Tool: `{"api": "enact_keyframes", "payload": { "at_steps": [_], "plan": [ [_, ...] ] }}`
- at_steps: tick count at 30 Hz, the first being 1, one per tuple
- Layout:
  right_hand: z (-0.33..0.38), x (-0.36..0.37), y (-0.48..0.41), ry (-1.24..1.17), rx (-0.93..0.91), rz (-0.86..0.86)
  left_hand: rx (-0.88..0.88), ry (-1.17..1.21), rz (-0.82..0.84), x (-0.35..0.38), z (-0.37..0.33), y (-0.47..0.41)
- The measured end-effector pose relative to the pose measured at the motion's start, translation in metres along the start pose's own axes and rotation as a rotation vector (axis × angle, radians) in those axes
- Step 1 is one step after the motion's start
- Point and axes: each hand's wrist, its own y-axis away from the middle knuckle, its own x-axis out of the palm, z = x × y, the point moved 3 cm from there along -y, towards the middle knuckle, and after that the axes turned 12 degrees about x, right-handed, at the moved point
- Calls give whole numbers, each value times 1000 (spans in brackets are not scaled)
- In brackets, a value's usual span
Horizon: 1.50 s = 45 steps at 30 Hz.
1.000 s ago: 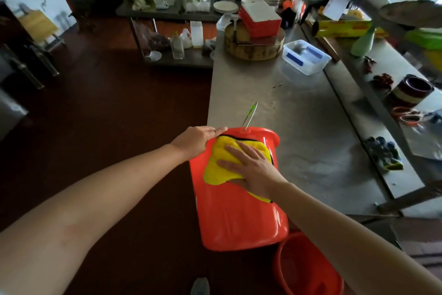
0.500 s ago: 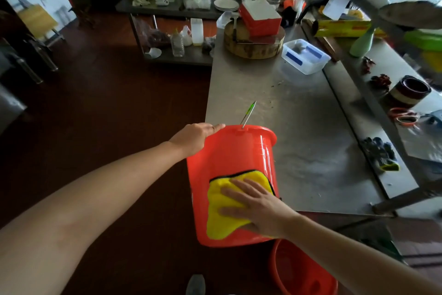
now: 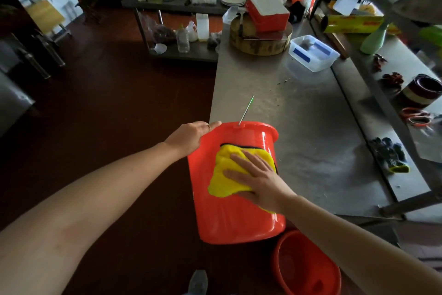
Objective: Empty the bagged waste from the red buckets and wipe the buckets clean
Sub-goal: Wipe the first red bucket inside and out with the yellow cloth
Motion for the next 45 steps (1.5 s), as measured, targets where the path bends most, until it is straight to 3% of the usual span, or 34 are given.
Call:
{"api": "enact_keyframes", "payload": {
  "at_steps": [6,11,17,20,35,40,43,45],
  "plan": [
    [18,24,79,20,-162,28,-4,3,-13,3,6,6],
    [10,13,49,20,-244,71,-9,-3,-29,5,12,10],
    [-22,-13,-43,-103,33,-94,-70,101,-93,0,20,17],
    [-27,-16,-62,-92,81,-143,-62,76,-72,-1,21,17],
    [13,30,83,-59,51,-80,-59,-69,-7,-3,13,17],
    [26,28,74,-25,39,-68,59,-331,-223,-12,-21,-5],
    [33,27,70,-4,42,-58,302,-402,-318,-13,-54,-31],
    [42,29,66,21,51,-38,435,-413,-264,-8,-77,-53]
  ]
}}
